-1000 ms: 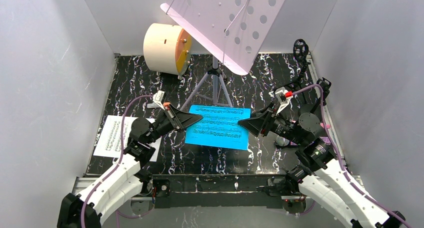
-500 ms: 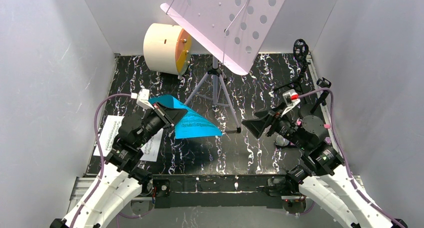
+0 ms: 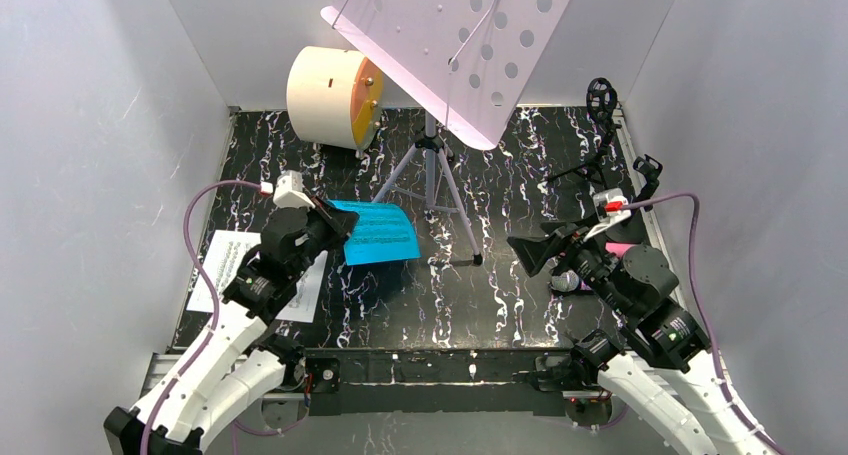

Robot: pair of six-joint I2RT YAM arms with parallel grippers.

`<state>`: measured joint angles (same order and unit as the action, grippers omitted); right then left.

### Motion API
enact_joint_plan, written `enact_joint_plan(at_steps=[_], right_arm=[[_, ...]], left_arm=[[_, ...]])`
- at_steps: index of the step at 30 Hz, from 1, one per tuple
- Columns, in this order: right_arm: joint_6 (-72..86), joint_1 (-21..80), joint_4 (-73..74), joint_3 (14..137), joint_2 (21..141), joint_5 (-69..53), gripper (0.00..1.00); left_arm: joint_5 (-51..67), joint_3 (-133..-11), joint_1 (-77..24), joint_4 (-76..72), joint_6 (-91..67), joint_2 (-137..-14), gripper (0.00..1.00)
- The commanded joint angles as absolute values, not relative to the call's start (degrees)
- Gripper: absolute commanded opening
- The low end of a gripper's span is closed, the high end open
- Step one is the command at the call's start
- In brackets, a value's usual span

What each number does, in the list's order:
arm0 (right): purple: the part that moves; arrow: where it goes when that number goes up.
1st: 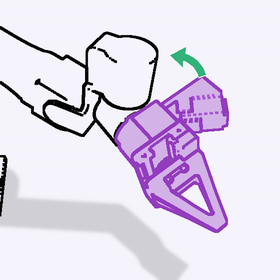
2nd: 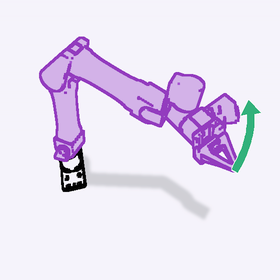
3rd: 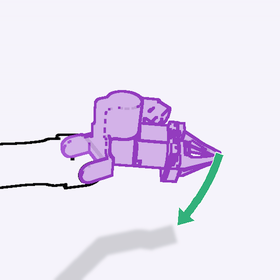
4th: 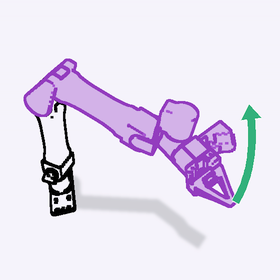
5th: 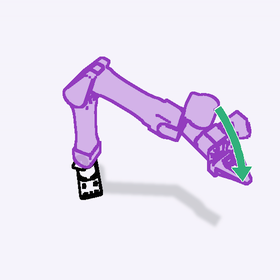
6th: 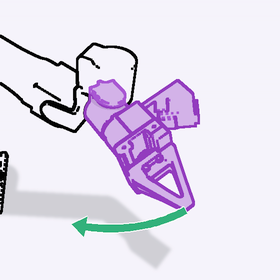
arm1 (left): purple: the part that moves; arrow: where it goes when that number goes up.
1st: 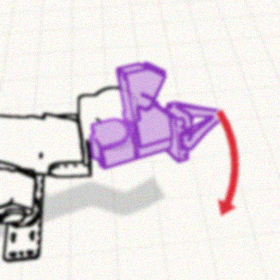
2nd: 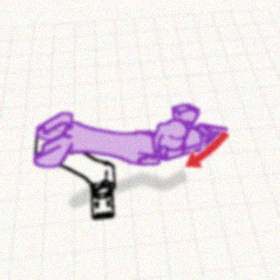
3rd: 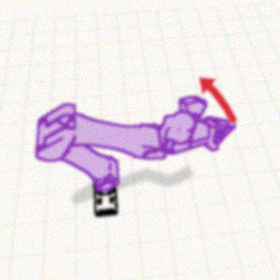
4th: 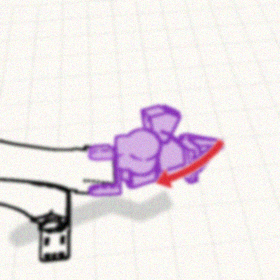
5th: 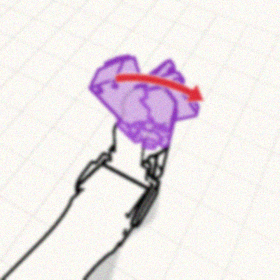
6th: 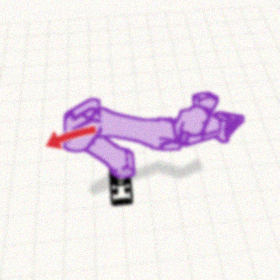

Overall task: Pack up the instrument practice props
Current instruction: Place the sheet music at the center of the board.

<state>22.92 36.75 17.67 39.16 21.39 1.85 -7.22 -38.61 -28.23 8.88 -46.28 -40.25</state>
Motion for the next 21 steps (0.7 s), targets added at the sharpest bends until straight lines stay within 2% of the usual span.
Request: enact_joint_plan(at_steps=[1,6,12,21], right_arm=[[20.6,36.5,19.2,41.9,20.0,5.9,0.99],[20.1,36.6,18.5,40.9,19.8,5.8,0.99],[19.8,36.6,18.3,40.8,21.1,4.0,0.99],[19.6,36.6,17.8,40.6,19.7,2.5,0.99]], left_arm=[[-17.9,-39.2,-27.5,7.5,-44.9,-41.4,0.0],[-25.7,-42.4,-24.7,6.4,-40.4,-44.1,0.0],[-26.8,-45.6,-17.4,5.4,-38.1,-49.0,0.0],[-10.9,-48.7,7.8,4.5,-38.4,-57.0,0.0]])
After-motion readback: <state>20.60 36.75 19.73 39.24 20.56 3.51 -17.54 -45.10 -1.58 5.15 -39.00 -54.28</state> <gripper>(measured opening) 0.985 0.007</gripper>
